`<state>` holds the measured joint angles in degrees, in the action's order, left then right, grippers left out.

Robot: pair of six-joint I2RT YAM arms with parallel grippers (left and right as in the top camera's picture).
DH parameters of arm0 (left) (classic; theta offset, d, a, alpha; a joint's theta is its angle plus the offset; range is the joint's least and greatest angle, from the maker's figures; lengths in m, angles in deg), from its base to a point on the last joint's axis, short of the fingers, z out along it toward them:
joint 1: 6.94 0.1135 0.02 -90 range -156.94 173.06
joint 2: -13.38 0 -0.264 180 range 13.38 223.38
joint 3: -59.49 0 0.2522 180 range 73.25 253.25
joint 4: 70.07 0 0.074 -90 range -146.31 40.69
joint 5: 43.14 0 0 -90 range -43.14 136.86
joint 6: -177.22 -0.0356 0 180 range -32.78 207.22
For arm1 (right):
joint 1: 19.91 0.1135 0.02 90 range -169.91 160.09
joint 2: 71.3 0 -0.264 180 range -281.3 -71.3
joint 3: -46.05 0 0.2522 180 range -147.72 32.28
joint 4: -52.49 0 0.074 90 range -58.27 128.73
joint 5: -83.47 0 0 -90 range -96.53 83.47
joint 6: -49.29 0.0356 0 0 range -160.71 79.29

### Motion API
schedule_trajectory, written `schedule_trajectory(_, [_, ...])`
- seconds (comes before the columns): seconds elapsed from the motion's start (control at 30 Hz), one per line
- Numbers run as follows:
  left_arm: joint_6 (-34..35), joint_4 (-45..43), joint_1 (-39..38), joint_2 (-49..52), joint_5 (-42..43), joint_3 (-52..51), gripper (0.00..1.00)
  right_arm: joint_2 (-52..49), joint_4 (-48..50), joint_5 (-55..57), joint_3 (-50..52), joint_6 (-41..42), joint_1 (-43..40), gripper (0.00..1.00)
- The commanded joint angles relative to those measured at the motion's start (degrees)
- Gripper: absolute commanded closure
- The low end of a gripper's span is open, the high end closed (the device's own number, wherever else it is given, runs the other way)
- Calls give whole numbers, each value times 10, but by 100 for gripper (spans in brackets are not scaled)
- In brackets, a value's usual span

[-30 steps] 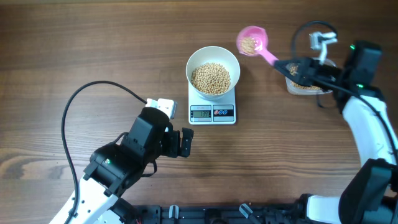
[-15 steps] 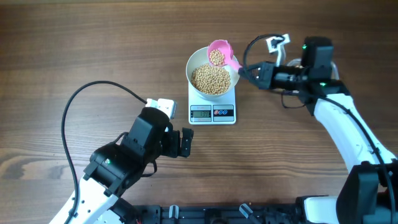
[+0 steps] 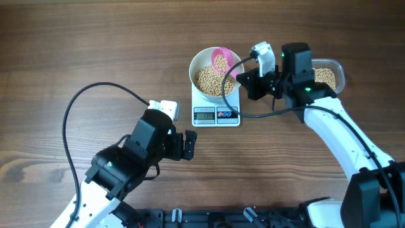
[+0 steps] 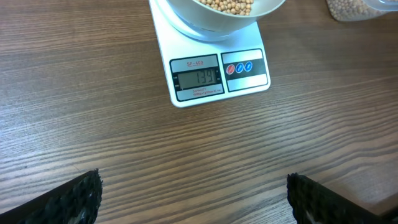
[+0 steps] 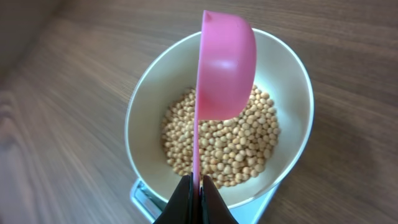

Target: Scoop item into bowl and weigh 150g on scale

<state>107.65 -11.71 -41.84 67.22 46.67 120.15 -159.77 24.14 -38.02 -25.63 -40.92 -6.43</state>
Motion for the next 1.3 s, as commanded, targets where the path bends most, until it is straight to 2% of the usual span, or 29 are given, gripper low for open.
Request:
schedule_trajectory(0.0, [-7, -2, -2, 2, -10, 8, 0, -5, 0, 66, -11, -43, 30, 96])
schedule_trajectory(0.13, [-7, -2, -2, 2, -10, 8, 0, -2, 0, 76, -12, -44, 45, 96])
schedule_trajectory(0.33, [-7, -2, -2, 2, -10, 8, 0, 5, -9, 122, -16, -104, 63, 96])
schedule_trajectory(0.53, [-7, -2, -2, 2, -10, 8, 0, 6, -24, 129, -16, -108, 66, 96])
schedule_trajectory(0.67, [-7, -2, -2, 2, -10, 8, 0, 6, -26, 154, -17, -149, 66, 96])
schedule_trajectory(0.93, [-7, -2, -2, 2, -10, 8, 0, 6, -26, 154, -19, -144, 66, 96])
schedule_trajectory(1.07, [-7, -2, -2, 2, -10, 8, 0, 6, -26, 149, -19, -82, 65, 96])
schedule_trajectory(1.27, [-7, -2, -2, 2, -10, 8, 0, 6, -26, 134, -19, -79, 66, 96])
